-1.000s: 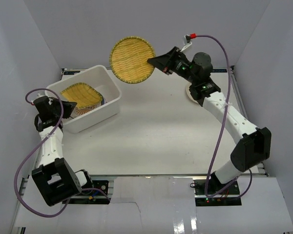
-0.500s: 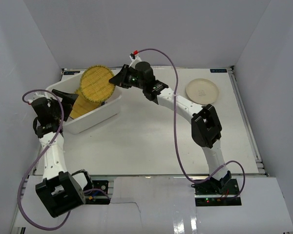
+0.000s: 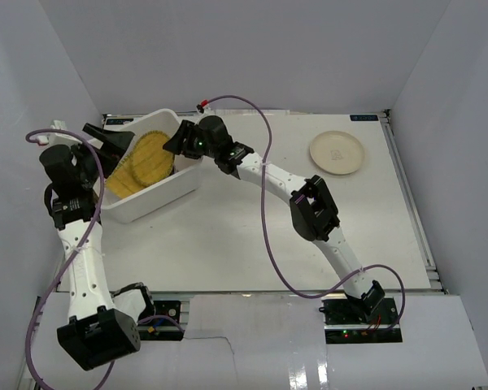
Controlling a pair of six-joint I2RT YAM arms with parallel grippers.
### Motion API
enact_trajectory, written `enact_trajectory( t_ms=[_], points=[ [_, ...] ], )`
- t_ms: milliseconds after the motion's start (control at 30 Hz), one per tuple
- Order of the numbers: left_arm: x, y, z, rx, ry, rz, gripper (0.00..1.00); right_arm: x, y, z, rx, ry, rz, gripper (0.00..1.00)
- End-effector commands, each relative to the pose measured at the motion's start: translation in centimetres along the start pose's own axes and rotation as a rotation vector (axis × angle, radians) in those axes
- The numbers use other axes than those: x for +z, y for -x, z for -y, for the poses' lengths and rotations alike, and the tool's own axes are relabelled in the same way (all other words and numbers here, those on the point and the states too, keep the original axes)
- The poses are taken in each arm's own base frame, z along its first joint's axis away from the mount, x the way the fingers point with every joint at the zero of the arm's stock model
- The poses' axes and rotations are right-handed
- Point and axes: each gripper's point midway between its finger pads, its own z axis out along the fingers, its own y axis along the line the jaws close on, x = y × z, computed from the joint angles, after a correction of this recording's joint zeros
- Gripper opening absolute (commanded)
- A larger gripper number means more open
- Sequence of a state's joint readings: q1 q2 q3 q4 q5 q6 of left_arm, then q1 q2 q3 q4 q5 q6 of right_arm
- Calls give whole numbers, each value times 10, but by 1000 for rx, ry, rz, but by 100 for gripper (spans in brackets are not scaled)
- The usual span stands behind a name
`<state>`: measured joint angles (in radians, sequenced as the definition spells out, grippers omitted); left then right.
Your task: Place the plates into the plastic bin on the countertop
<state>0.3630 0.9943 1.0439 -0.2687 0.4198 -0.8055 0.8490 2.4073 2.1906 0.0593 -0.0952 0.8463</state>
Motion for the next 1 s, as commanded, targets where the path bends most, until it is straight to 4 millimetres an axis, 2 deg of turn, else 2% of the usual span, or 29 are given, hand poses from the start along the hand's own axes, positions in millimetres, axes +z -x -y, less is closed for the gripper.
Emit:
enact_trajectory(
  t_ms=[0,67,100,133,167,200,233,267,300,333,367,400,433,467,500,533,567,600,633,667,700,767,800,900,967],
  points=[
    [-18,-20,67,86,-261,-129,98,-4,26,-49,-10,109,86,68],
    [-23,-36,82,139,-341,-180,98,-13,40,-59,-48,124,115,84],
    [-28,-54,94,157,-398,-235,98,-19,49,-64,-96,127,136,92],
    [-36,-67,102,168,-457,-291,98,-34,68,-74,-117,132,171,94],
    [-39,-80,102,176,-480,-332,98,-41,77,-75,-139,130,187,95],
    [-49,-93,111,195,-532,-368,98,-60,98,-89,-174,146,226,95],
    [-56,-101,115,211,-564,-392,98,-66,104,-65,-177,98,222,95],
    [-62,-117,116,226,-593,-431,98,-77,115,-58,-188,92,247,95],
    [-72,-123,121,248,-629,-440,98,-105,138,-70,-202,113,295,94],
    [-77,-130,121,261,-650,-457,98,-121,158,-46,-201,78,327,93],
    [-90,-148,127,280,-710,-515,98,-127,140,2,-176,-4,287,91],
    [-98,-161,121,281,-723,-546,98,-155,160,-1,-185,1,344,90],
    [-102,-171,117,282,-737,-576,98,-177,180,42,-178,-94,391,88],
    [-112,-187,116,287,-771,-627,98,-189,161,94,-145,-202,358,81],
    [-114,-207,100,293,-765,-673,98,-214,171,110,-135,-252,393,79],
    [-120,-218,94,304,-777,-694,98,-245,188,156,-98,-358,445,77],
    [-127,-233,88,314,-788,-732,98,-266,167,204,-43,-469,428,75],
    [-127,-252,69,316,-764,-775,98,-292,172,225,-9,-535,475,74],
    [-135,-263,66,328,-779,-802,98,-329,164,273,67,-646,500,74],
    [-138,-272,59,334,-776,-817,98,-348,178,282,83,-675,552,74],
    [-137,-278,52,349,-760,-818,98,-382,171,315,127,-778,590,75],
    [-141,-291,41,367,-751,-839,98,-408,161,344,178,-861,614,80],
    [-142,-294,36,372,-729,-851,98,-433,156,367,227,-913,633,82],
    [-139,-285,41,421,-740,-796,98,-451,138,405,313,-983,625,84],
    [-140,-283,42,434,-746,-784,98,-452,126,426,334,-1030,595,83]
  ],
)
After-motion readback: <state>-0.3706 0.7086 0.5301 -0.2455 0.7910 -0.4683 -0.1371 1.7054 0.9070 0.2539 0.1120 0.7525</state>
